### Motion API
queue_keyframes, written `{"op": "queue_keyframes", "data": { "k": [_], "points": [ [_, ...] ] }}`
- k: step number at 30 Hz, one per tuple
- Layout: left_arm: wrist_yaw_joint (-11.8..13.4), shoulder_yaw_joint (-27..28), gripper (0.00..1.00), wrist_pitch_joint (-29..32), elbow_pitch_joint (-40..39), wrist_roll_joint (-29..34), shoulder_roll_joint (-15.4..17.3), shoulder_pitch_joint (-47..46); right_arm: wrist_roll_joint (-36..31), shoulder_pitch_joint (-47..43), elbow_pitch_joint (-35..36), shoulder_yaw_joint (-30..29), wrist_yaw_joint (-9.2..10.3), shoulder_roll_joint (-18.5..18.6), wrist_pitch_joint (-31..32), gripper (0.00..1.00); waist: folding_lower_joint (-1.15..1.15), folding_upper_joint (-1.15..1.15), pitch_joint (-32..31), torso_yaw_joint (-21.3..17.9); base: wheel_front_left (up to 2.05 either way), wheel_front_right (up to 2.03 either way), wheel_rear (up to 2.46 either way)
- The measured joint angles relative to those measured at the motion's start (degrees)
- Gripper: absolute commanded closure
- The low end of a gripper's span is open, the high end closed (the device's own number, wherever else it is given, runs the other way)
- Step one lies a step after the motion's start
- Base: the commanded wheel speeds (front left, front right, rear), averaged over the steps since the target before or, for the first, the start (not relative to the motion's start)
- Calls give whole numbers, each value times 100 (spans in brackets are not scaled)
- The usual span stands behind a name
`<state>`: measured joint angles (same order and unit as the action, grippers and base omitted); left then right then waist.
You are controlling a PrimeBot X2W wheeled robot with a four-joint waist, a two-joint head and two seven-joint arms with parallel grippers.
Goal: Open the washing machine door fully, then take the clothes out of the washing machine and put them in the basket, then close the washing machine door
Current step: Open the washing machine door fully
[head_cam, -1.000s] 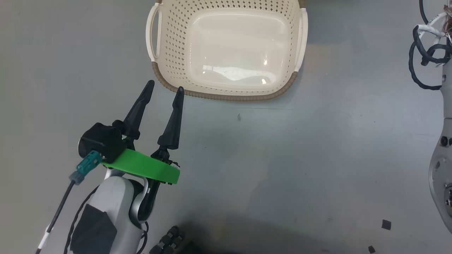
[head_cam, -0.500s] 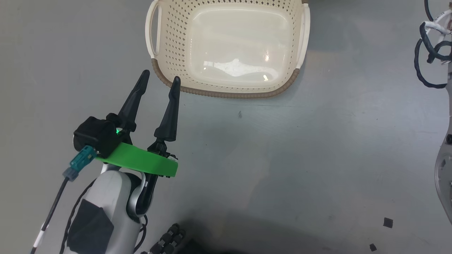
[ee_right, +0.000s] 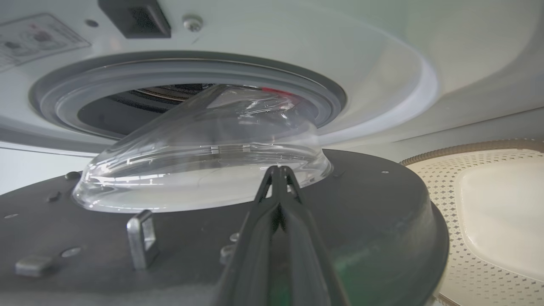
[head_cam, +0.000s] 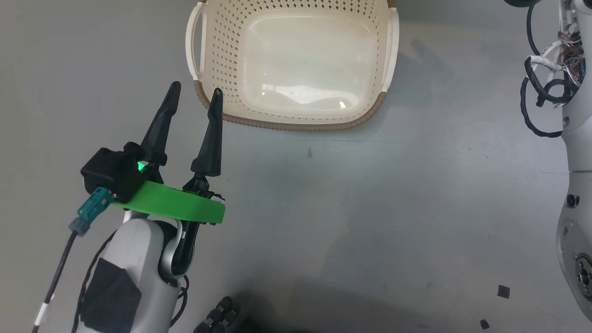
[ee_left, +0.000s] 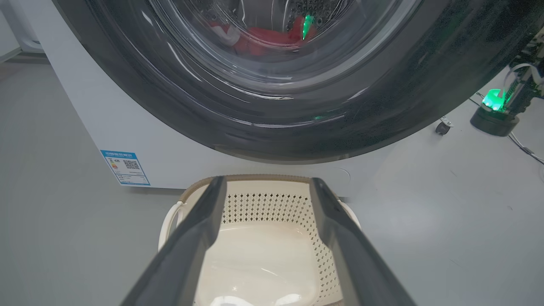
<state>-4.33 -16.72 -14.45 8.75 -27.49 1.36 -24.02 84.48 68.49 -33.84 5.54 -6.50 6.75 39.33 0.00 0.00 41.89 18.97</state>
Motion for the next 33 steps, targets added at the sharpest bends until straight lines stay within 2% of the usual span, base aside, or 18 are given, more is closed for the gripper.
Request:
{"op": "queue_keyframes", "data": {
  "k": [8,20,27,33],
  "points": [
    [0,52,0,0,-20,1,0,-10,155,-352,52,162,-46,53,544,100,0,0,-134,-27,0,0,0],
    [8,123,0,0,-26,-24,-1,-7,257,-1144,292,721,-47,-18,1283,100,0,0,-473,48,0,0,0],
    [52,115,0,0,-14,-171,-1,52,278,-1727,381,1031,-47,-92,1483,100,0,0,-695,208,0,0,0],
    [58,49,0,0,16,-277,-2,231,153,-2221,443,1284,-47,-151,1290,100,0,0,-895,468,0,0,0]
  ]
}}
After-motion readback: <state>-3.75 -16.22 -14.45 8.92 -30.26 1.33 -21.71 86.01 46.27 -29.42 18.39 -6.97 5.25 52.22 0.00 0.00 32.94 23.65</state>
